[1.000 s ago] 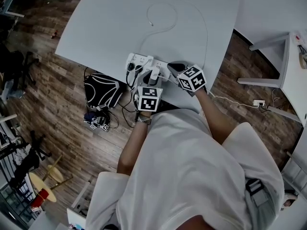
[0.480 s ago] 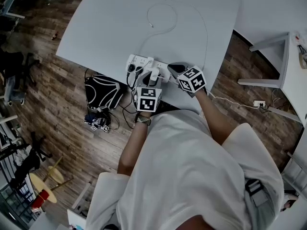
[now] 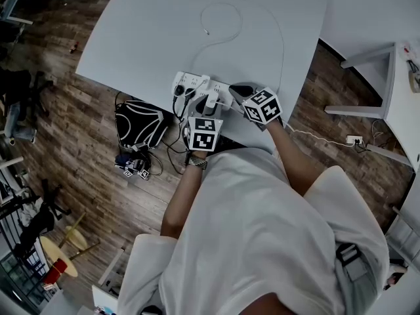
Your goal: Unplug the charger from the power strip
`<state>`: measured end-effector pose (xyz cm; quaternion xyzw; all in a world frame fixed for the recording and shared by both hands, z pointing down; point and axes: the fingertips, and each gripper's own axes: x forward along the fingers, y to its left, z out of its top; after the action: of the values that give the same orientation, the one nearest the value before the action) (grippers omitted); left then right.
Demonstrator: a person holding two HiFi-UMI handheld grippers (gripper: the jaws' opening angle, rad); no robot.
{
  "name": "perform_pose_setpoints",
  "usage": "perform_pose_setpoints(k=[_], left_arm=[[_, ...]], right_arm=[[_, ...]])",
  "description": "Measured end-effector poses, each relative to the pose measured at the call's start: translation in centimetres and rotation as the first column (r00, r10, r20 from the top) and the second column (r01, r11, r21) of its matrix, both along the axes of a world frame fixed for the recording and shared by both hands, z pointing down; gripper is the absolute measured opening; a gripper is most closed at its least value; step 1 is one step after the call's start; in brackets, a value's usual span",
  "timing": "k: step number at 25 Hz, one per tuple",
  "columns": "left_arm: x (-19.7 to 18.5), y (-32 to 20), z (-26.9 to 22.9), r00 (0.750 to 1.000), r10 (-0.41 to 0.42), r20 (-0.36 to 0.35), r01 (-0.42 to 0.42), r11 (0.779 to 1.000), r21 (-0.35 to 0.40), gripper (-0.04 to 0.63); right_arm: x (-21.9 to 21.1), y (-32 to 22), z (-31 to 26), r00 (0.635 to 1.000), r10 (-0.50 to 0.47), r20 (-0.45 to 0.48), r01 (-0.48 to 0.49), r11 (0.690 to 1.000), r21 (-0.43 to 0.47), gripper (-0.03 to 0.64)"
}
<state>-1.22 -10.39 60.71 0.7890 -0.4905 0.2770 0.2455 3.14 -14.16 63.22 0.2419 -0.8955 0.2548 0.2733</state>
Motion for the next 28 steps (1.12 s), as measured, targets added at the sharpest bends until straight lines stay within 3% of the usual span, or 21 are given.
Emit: perform_pose_setpoints(k=[4,7,11,17,22,28], left_arm=[[-0.26,-0.18,-0.3,0.993,-0.053,-0.105,0.051,0.999,-0.019,0.146],[-0.33,-0.2,-0.33,0.99,-0.063,-0.123,0.061,0.998,-0.024,0.146],[-0.19,-0.08,-0.27,0.995,-0.045,-0.089,0.044,0.999,-0.019,0.144],[0.15,-0.1,-0.38,1.0,0.009,0.017,-0.009,1.0,0.01,0.144],[-0.1,-0.06,-0.47,1.0,-0.012,-0.003,0.012,1.0,0.001,0.144],[0.3,-0.05,-0.5,1.0,0.003,0.024,-0.003,1.0,0.018,0.144]], right_arm=[[0.14,-0.12,-0.14,1.0,0.0,0.0,0.0,1.0,0.001,0.002],[0.12,-0.14,-0.12,1.0,0.001,0.001,-0.001,1.0,0.001,0.002],[0.19,-0.02,-0.1,1.0,0.001,0.002,-0.001,1.0,-0.001,0.002],[0.09,-0.07,-0.1,1.0,-0.001,0.003,0.001,1.0,0.002,0.002],[0.06,-0.11,-0.18,1.0,0.0,0.003,0.0,1.0,0.001,0.002],[0.17,-0.09,-0.11,1.0,0.0,-0.001,0.0,1.0,0.005,0.002]])
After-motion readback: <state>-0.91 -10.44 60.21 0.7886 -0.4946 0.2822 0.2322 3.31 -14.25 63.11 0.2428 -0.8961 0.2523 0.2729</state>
